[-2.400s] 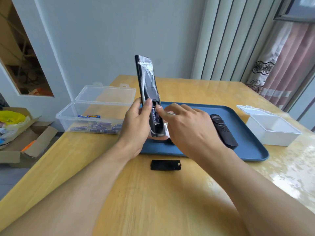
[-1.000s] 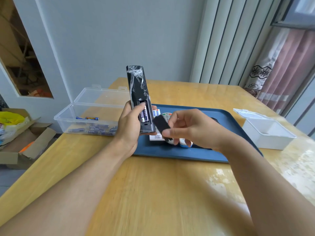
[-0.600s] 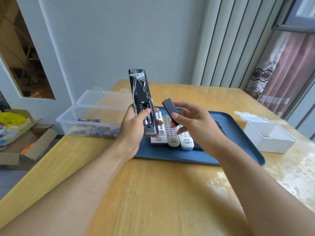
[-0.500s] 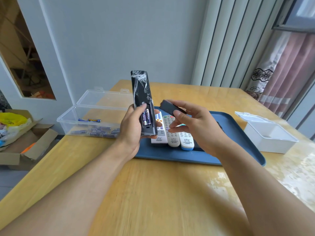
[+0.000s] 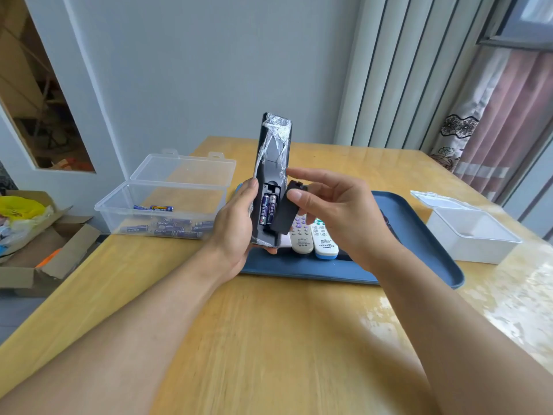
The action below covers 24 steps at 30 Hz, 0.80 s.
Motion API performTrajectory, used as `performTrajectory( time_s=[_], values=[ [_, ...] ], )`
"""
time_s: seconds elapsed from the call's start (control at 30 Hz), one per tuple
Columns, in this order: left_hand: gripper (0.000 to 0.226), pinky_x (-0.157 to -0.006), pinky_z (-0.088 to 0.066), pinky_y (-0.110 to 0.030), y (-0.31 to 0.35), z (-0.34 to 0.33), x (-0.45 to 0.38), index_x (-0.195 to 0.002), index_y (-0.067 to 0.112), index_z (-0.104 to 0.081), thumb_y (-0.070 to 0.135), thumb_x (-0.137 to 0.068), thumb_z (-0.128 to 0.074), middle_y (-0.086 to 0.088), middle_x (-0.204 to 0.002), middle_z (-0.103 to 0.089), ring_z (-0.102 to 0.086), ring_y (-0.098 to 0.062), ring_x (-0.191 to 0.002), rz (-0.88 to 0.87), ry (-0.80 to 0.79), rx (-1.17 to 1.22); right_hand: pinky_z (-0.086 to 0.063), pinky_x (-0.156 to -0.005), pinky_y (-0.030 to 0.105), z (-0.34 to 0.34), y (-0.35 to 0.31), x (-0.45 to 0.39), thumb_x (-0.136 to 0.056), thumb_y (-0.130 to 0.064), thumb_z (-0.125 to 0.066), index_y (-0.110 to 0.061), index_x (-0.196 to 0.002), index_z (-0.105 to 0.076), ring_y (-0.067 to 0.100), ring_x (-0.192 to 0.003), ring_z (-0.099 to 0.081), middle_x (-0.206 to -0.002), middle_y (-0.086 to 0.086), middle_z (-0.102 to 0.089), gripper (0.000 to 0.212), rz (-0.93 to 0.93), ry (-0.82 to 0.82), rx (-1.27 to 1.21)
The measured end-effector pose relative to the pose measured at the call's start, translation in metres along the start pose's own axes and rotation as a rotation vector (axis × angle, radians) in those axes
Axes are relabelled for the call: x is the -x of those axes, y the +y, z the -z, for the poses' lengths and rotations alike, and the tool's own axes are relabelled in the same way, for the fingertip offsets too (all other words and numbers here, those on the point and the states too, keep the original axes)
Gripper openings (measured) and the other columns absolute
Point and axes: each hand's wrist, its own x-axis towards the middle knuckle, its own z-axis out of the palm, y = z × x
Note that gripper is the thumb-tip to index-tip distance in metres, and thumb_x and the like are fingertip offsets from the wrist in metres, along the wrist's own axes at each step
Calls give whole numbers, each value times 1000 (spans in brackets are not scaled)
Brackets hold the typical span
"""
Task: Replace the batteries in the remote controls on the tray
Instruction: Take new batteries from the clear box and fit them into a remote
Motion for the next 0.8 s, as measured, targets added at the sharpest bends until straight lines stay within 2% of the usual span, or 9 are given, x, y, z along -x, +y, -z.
performTrajectory(
  time_s=[0.1,0.23,0.3,0.43,0.53,0.7,0.8],
  values=[
    [42,-43,-44,-29,0,-2,4,-126,16,-63,40,-109,-34,-8,-88,-73,-67,-30,-67,8,-31,-20,-46,-67,29,-5,3,0,-84,-18,-79,-22,-100,-72,11,-62,-58,-64,-6,-63,18,5,51,35],
    [41,-42,-45,-29,1,-5,7,-123,17,-64,40,-109,-34,-5,-82,-72,-67,-27,-65,38,-60,-9,-44,-71,33,-6,5,0,-80,-22,-83,-24,-96,-70,15,-65,-56,-66,-6,-66,20,9,28,77],
    [40,-42,-45,-29,1,-6,8,-120,17,-65,39,-109,-34,-5,-83,-73,-67,-27,-65,45,-73,-10,-45,-68,29,-6,5,0,-80,-23,-83,-27,-94,-71,12,-65,-56,-67,-9,-65,19,36,34,108],
    [39,-42,-46,-29,2,-7,11,-117,22,-66,39,-109,-32,0,-94,-76,-68,-27,-69,50,-115,-8,-42,-58,18,-5,4,0,-75,-25,-87,-31,-92,-76,9,-60,-48,-71,-12,-58,21,59,82,152],
    [41,-44,-47,-31,1,-6,9,-124,19,-64,40,-109,-31,-7,-99,-74,-67,-33,-77,53,-142,13,-38,-54,18,-7,6,0,-71,-22,-89,-31,-88,-74,8,-54,-40,-63,-14,-47,24,46,115,165],
    [44,-46,-49,-33,-1,-3,7,-132,16,-59,40,-109,-29,-20,-109,-70,-70,-36,-86,29,-175,21,-32,-48,12,-7,4,1,-68,-20,-92,-15,-84,-55,5,-50,-30,-63,3,-38,41,-2,165,162],
    [44,-49,-51,-35,-2,-1,5,-135,15,-56,39,-109,-31,-20,-121,-69,-70,-37,-89,17,-194,27,-32,-47,8,-6,3,1,-67,-17,-93,-11,-78,-45,4,-49,-28,-58,-4,-34,49,1,183,160]
  ],
)
